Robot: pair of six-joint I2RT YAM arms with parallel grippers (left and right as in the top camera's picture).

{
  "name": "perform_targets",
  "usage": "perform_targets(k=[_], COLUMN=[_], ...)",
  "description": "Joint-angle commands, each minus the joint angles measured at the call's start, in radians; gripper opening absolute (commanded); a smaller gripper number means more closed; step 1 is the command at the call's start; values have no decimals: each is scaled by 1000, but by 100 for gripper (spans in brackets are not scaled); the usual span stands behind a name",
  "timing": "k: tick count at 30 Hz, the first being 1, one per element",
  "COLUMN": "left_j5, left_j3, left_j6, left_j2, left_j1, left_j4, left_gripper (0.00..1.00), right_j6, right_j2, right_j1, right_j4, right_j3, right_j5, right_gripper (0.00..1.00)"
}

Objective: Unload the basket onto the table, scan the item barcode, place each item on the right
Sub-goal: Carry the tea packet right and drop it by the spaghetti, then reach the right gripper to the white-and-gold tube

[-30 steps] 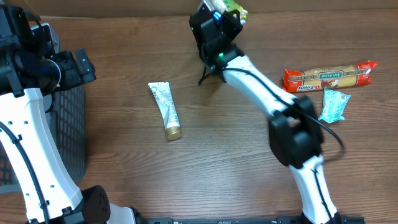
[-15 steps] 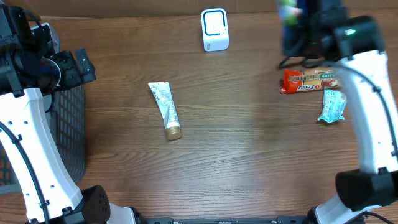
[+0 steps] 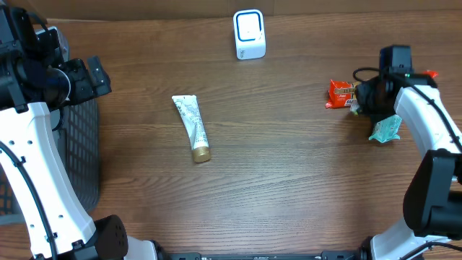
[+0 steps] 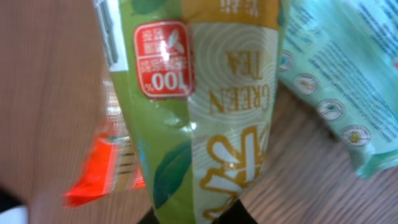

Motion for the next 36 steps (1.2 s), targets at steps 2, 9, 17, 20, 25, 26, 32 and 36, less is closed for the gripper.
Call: perform_targets(k=[2,9,17,20,25,26,32,36], left_j5=[0,0,0,0,0,0,0,0], left_j3=[15,15,15,15,15,15,15,15], left_j6=[22,22,22,22,22,22,22,22], left_j2=[2,2,2,2,2,2,2,2], left_j1=[0,0,0,0,0,0,0,0], left_j4=[2,2,2,2,2,2,2,2], left_gripper=[100,100,100,100,100,100,100,100], right_j6=[-58,-412,-719,-741,-697,-684,-660,-665], right_j2=[-18,-62,-51,-12,79,97,217,278], right_j1=[-1,16,306,493,658,672,745,822], right_j4=[23,-3,7,89,205,214,248,222], right_j3=[30,177,257,257,257,257,257,257], right_j5=[57,-121,-454,-447,-444,-444,-458,-369], right_gripper=[49,99,93,91,90,90,89,89])
